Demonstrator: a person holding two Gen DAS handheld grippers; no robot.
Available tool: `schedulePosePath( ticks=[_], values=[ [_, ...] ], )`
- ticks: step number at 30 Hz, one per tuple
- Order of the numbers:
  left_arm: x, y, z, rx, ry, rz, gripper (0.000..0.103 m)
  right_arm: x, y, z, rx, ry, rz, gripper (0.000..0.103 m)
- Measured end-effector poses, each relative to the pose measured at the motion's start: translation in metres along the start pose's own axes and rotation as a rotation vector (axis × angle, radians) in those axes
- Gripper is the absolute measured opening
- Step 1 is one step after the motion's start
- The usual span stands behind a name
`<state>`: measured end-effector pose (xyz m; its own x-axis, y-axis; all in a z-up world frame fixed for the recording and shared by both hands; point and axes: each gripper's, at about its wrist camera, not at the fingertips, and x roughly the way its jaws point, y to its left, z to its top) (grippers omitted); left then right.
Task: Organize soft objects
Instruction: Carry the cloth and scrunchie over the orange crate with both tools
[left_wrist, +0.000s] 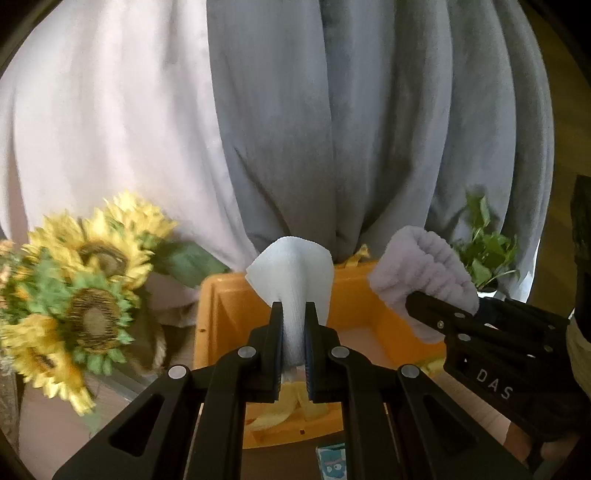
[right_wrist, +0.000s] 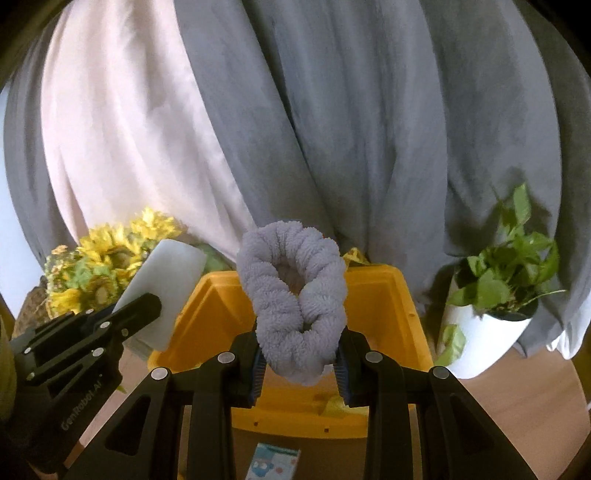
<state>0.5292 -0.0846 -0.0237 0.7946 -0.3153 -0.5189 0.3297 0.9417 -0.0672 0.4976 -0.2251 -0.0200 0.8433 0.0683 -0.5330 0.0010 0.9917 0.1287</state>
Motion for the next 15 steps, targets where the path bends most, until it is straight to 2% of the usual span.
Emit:
schedulePosePath(
  ticks=[11,14,15],
  values=[
    [0.069,0.005,-0.004,0.006,0.126,0.014,0.012,0.076,-0.016,-0.003,0.057,0.168,-0.021,0.032],
    [0.081,0.004,-0.007,0.016,0.151,0.027,0.021,0.088,-0.018,-0.006,0.052,0.197,-0.041,0.034],
    [0.082,0.006,-0.008,0.017,0.158,0.030,0.028,0.090,-0.020,-0.006,0.049,0.206,-0.044,0.034]
  ],
)
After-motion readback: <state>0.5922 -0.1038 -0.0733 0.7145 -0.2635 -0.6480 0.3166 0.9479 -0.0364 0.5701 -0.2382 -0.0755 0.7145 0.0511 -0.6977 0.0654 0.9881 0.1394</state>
